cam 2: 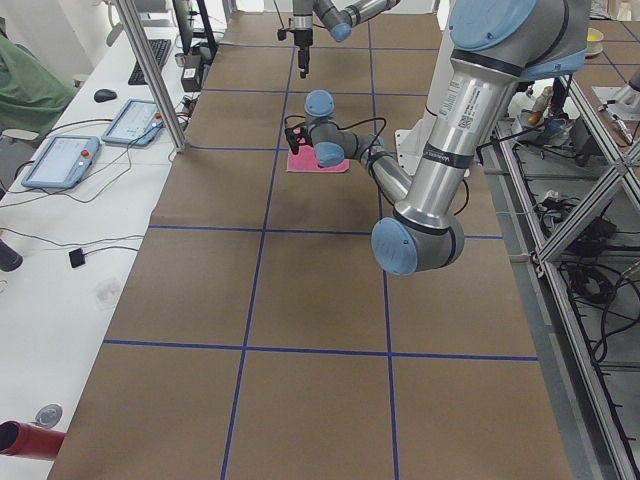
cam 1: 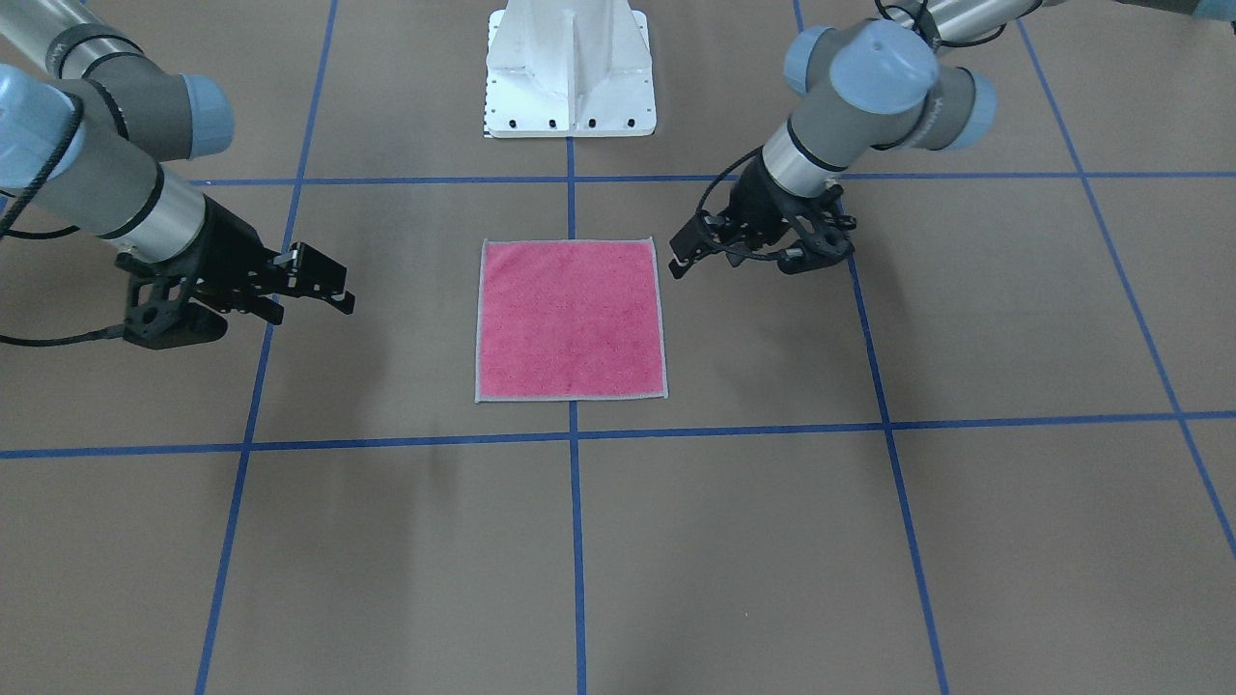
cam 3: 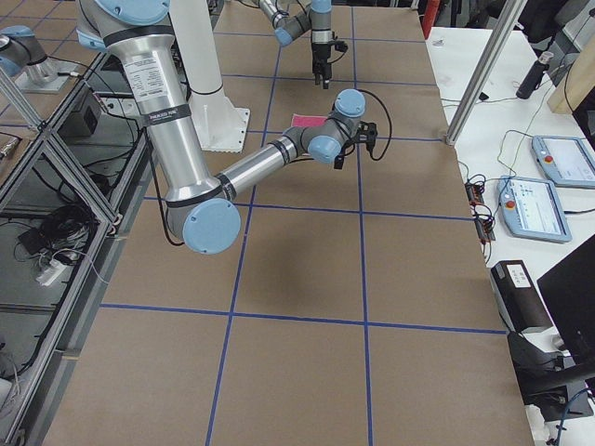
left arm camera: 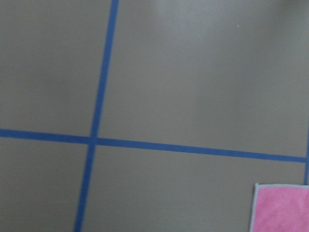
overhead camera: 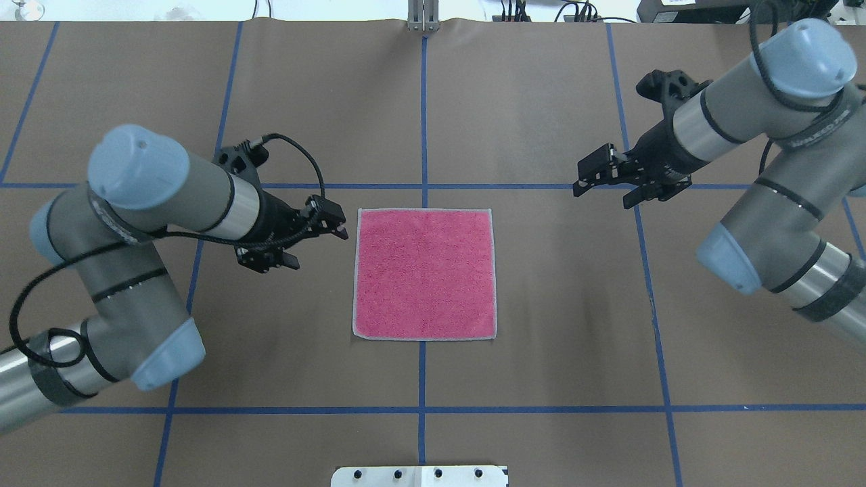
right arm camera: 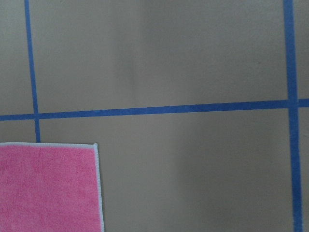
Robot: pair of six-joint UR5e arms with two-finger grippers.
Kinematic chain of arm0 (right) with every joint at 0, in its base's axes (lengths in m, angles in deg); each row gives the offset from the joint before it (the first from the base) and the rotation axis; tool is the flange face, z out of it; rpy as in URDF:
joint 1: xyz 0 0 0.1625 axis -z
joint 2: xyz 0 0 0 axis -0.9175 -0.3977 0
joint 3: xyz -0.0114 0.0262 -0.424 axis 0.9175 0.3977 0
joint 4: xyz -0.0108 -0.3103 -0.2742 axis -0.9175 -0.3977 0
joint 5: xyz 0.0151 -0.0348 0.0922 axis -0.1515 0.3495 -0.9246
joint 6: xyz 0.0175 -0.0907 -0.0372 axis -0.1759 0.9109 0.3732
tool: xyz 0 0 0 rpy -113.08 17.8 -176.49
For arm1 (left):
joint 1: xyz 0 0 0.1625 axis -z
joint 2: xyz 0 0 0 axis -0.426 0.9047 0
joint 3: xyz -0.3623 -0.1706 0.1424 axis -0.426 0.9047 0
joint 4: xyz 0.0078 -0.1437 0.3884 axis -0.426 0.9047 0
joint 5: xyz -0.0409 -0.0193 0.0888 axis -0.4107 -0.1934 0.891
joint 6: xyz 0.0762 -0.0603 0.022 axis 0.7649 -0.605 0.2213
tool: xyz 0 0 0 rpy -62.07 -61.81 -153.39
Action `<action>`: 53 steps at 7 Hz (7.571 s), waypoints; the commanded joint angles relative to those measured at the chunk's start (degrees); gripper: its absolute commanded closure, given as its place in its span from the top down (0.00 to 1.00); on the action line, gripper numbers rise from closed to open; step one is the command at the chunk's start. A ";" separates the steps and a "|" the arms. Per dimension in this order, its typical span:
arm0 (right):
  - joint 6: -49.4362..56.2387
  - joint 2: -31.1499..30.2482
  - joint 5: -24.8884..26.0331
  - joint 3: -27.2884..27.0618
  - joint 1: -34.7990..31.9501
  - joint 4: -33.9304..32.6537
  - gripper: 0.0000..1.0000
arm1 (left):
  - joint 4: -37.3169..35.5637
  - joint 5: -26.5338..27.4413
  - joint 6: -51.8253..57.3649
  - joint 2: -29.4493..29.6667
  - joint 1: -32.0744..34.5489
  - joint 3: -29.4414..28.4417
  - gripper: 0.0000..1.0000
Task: Fold towel twice with both arms
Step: 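Move both grippers toward opposite side edges of the pink towel, then lower both grippers onto the towel's side edges nearest the robot, then grasp the near corners of the towel with both grippers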
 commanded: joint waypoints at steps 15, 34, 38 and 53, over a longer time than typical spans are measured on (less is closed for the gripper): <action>-9.53 1.28 6.17 -0.29 10.31 6.71 0.99 | -0.12 9.71 -3.07 2.54 -11.75 -5.82 0.56; -24.03 3.39 20.24 2.78 23.58 6.45 0.95 | -0.20 9.45 -3.42 2.98 -11.40 -4.85 0.00; -24.47 3.92 19.89 2.96 23.84 6.45 0.85 | -0.20 9.45 -3.42 2.98 -11.40 -4.85 0.00; -24.47 4.01 19.45 4.10 24.19 6.19 0.31 | -0.20 9.45 -3.42 2.89 -11.40 -4.94 0.00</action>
